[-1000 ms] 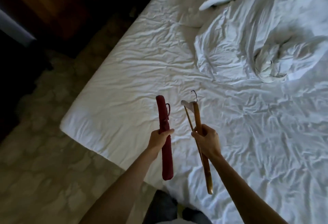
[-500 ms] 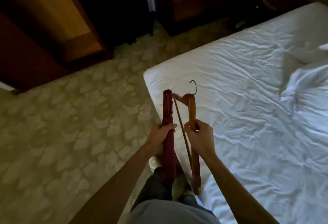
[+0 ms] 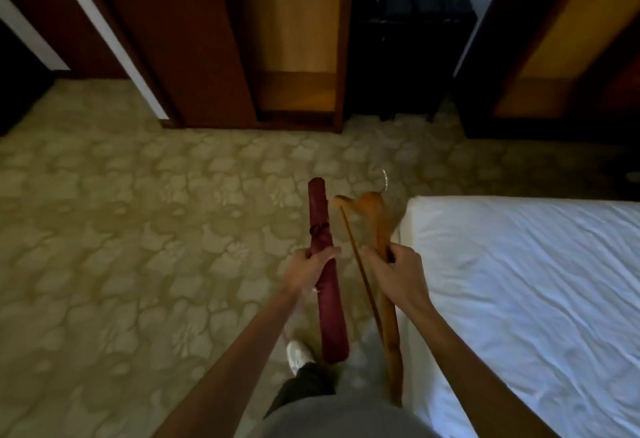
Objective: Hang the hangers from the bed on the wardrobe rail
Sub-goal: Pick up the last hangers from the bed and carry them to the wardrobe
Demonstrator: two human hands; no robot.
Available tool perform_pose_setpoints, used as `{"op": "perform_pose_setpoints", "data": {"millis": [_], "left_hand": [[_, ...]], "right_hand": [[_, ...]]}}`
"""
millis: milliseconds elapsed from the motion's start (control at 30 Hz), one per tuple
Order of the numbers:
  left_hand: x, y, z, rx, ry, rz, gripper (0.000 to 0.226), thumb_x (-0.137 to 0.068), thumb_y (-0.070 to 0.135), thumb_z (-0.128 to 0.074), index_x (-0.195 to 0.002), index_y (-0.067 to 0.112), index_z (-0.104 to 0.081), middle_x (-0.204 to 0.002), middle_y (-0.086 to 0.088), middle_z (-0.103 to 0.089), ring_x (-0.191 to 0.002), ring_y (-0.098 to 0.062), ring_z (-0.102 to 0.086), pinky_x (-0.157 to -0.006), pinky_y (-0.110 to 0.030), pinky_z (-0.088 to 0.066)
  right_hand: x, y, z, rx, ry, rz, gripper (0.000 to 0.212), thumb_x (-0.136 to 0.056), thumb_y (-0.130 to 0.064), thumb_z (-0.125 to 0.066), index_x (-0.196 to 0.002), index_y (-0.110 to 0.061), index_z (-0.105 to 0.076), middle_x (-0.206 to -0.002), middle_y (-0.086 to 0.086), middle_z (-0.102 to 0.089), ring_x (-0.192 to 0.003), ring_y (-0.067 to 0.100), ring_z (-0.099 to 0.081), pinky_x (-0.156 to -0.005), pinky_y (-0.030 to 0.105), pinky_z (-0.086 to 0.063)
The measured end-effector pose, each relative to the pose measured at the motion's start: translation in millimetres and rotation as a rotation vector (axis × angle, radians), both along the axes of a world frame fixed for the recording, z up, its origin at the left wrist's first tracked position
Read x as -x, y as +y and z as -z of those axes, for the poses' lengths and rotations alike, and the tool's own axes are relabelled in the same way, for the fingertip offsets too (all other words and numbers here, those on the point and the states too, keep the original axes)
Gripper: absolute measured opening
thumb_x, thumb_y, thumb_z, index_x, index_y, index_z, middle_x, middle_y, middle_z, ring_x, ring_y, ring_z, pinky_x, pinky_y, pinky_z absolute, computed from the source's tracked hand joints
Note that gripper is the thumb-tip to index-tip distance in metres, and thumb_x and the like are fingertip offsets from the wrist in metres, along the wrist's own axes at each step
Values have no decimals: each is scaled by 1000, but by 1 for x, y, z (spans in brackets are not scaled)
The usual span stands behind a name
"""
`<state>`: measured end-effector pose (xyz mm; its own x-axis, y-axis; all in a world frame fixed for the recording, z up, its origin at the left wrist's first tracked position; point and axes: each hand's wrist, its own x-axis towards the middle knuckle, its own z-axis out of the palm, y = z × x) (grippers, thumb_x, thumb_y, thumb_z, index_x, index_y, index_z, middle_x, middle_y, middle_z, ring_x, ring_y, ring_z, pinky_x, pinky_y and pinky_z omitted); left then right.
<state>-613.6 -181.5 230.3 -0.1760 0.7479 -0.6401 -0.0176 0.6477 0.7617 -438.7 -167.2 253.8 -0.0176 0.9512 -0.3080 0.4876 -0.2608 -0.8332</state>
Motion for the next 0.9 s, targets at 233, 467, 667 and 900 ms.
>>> {"op": "perform_pose_setpoints", "data": {"millis": [233, 467, 667, 900], "left_hand": [[109, 106, -26, -69, 11, -31, 26, -85, 34, -73, -88, 8, -71, -75, -1, -66, -53, -6, -61, -44, -13, -44], [179, 244, -26, -84, 19, -41, 37, -87, 39, -71, -98, 3, -72, -80, -3, -65, -64, -11, -61, -52, -16, -47], [227, 410, -39, -133, 79, -28, 39, -86, 43, -70, -94, 5, -71, -77, -3, -62, -65, -13, -59, -61, -24, -46], [275, 584, -86, -189, 104, -62, 40, -86, 46, -70, -99, 8, -74, -89, -2, -72, -81, -14, -67, -69, -23, -49]], "right_hand": [[107, 117, -27, 34, 98, -94, 27, -94, -41, -64, -85, -16, -70, -73, 11, -67, -65, 19, -62, -62, 28, -51], [178, 257, -30, -21, 166, -89, 13, -93, -42, -64, -87, -31, -65, -81, -8, -67, -75, 10, -63, -72, 27, -49], [234, 416, -37, -95, 190, -109, 25, -92, -44, -65, -89, -21, -73, -80, 11, -70, -72, 24, -65, -63, 25, -50], [293, 588, -65, -96, 276, -148, 14, -90, -44, -68, -96, -32, -73, -93, -15, -73, -87, -2, -66, -75, 18, -47]]}}
